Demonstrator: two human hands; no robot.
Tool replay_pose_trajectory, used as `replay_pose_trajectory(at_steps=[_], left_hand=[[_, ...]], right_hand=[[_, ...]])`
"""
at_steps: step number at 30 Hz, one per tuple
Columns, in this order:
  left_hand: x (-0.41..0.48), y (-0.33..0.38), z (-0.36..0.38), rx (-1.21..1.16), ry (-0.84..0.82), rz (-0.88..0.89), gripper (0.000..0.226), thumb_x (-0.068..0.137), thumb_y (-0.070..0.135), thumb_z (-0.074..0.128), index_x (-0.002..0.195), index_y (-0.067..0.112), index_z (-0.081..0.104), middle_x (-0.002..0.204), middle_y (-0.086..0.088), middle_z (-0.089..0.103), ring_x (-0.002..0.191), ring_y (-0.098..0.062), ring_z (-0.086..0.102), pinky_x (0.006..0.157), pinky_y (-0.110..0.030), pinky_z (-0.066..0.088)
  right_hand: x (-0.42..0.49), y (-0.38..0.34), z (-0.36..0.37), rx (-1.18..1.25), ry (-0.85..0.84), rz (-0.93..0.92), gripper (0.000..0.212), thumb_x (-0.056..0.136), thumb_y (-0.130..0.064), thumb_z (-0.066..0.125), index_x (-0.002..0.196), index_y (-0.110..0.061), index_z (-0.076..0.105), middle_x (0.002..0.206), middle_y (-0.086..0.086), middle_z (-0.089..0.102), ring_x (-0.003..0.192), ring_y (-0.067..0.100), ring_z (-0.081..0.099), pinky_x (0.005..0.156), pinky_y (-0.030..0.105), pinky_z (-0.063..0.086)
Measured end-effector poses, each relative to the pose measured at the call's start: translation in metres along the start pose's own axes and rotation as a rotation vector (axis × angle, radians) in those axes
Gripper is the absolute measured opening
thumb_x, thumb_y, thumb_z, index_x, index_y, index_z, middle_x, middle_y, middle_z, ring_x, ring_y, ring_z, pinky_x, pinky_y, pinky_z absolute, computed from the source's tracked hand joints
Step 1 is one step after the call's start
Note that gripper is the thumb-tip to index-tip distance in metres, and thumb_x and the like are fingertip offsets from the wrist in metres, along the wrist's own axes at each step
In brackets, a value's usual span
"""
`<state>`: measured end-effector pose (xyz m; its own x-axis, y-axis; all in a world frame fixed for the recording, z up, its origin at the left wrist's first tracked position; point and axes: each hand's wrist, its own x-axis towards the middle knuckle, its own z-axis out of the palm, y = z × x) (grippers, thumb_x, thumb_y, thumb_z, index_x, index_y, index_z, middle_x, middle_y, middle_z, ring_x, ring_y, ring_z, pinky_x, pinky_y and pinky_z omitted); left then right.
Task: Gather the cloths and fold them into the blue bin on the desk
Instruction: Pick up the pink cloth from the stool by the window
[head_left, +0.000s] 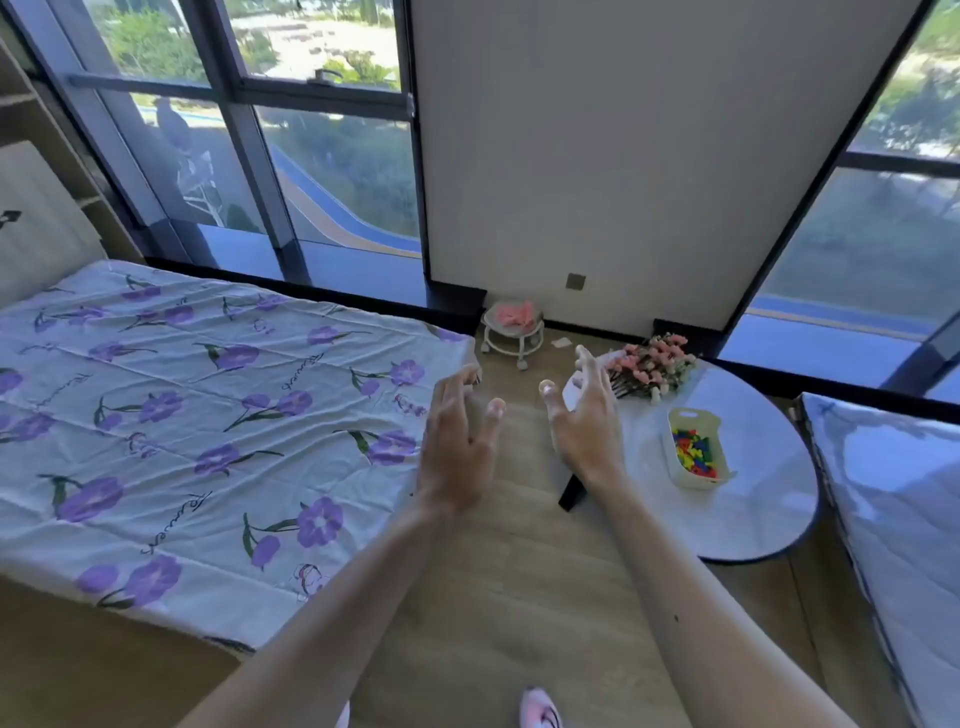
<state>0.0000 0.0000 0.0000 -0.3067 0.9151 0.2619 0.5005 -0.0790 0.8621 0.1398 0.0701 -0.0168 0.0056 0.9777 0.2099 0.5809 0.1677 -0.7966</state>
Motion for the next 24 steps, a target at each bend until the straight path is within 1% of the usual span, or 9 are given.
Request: replay_pose_trajectory(at_steps=[3, 5, 7, 10, 14, 19, 21, 24], left_hand=[[0.008, -0.008, 0.007, -0.082, 0.054, -0.076, 0.046, 0.098, 0.02, 0.06, 0.142, 0.014, 0.049, 0.133, 0.002, 0.054, 0.118, -0.01, 0.055, 0.101, -0.039, 0.051], [0.014, -0.016, 0.017, -0.123, 0.054, -0.118, 0.046, 0.095, 0.024, 0.058, 0.14, 0.015, 0.05, 0.13, 0.003, 0.055, 0.118, -0.01, 0.055, 0.1, -0.043, 0.052], [0.026, -0.019, 0.026, -0.149, 0.043, -0.158, 0.05, 0.09, 0.031, 0.055, 0.138, 0.017, 0.05, 0.127, 0.003, 0.057, 0.118, -0.01, 0.055, 0.098, -0.045, 0.052], [0.055, -0.027, 0.043, -0.173, 0.035, -0.195, 0.047, 0.09, 0.033, 0.054, 0.135, 0.022, 0.05, 0.125, 0.003, 0.058, 0.118, -0.009, 0.056, 0.097, -0.045, 0.053], [0.1, -0.04, 0.057, -0.181, 0.028, -0.214, 0.043, 0.089, 0.037, 0.054, 0.132, 0.027, 0.052, 0.123, 0.006, 0.06, 0.117, -0.006, 0.057, 0.095, -0.038, 0.054], [0.159, -0.066, 0.068, -0.193, 0.055, -0.271, 0.032, 0.098, 0.02, 0.06, 0.13, 0.021, 0.055, 0.119, 0.004, 0.063, 0.112, -0.009, 0.062, 0.093, -0.038, 0.056], [0.182, -0.074, 0.073, -0.201, 0.052, -0.276, 0.033, 0.098, 0.019, 0.06, 0.131, 0.021, 0.055, 0.12, 0.006, 0.062, 0.111, -0.006, 0.061, 0.093, -0.031, 0.055], [0.218, -0.086, 0.08, -0.214, 0.036, -0.276, 0.032, 0.098, 0.018, 0.06, 0.13, 0.022, 0.055, 0.12, 0.012, 0.061, 0.109, -0.001, 0.06, 0.087, -0.022, 0.052]], right_hand=[[0.012, 0.007, 0.007, 0.053, 0.022, 0.046, 0.067, 0.097, -0.038, 0.057, 0.155, -0.024, 0.027, 0.157, -0.003, 0.04, 0.137, 0.016, 0.048, 0.113, 0.043, 0.04], [0.02, 0.016, 0.014, 0.067, 0.026, 0.078, 0.068, 0.096, -0.036, 0.058, 0.155, -0.024, 0.028, 0.156, -0.004, 0.041, 0.135, 0.014, 0.05, 0.112, 0.041, 0.041], [0.03, 0.025, 0.022, 0.092, 0.035, 0.096, 0.067, 0.096, -0.035, 0.059, 0.155, -0.024, 0.029, 0.155, -0.005, 0.042, 0.132, 0.012, 0.051, 0.111, 0.042, 0.042], [0.05, 0.04, 0.04, 0.134, 0.028, 0.14, 0.067, 0.095, -0.034, 0.06, 0.154, -0.024, 0.03, 0.154, -0.005, 0.043, 0.13, 0.011, 0.053, 0.11, 0.044, 0.045], [0.094, 0.052, 0.063, 0.147, -0.006, 0.174, 0.068, 0.095, -0.033, 0.061, 0.155, -0.024, 0.03, 0.154, -0.004, 0.044, 0.129, 0.01, 0.054, 0.109, 0.044, 0.046], [0.163, 0.051, 0.083, 0.149, -0.034, 0.173, 0.068, 0.094, -0.034, 0.061, 0.154, -0.027, 0.031, 0.153, -0.006, 0.044, 0.126, 0.005, 0.053, 0.109, 0.038, 0.045], [0.186, 0.05, 0.09, 0.16, -0.04, 0.172, 0.067, 0.094, -0.033, 0.061, 0.154, -0.026, 0.031, 0.152, -0.005, 0.045, 0.125, 0.006, 0.054, 0.108, 0.036, 0.045], [0.217, 0.051, 0.106, 0.158, -0.059, 0.197, 0.066, 0.095, -0.032, 0.061, 0.154, -0.026, 0.031, 0.152, -0.006, 0.045, 0.126, 0.006, 0.053, 0.108, 0.034, 0.044]])
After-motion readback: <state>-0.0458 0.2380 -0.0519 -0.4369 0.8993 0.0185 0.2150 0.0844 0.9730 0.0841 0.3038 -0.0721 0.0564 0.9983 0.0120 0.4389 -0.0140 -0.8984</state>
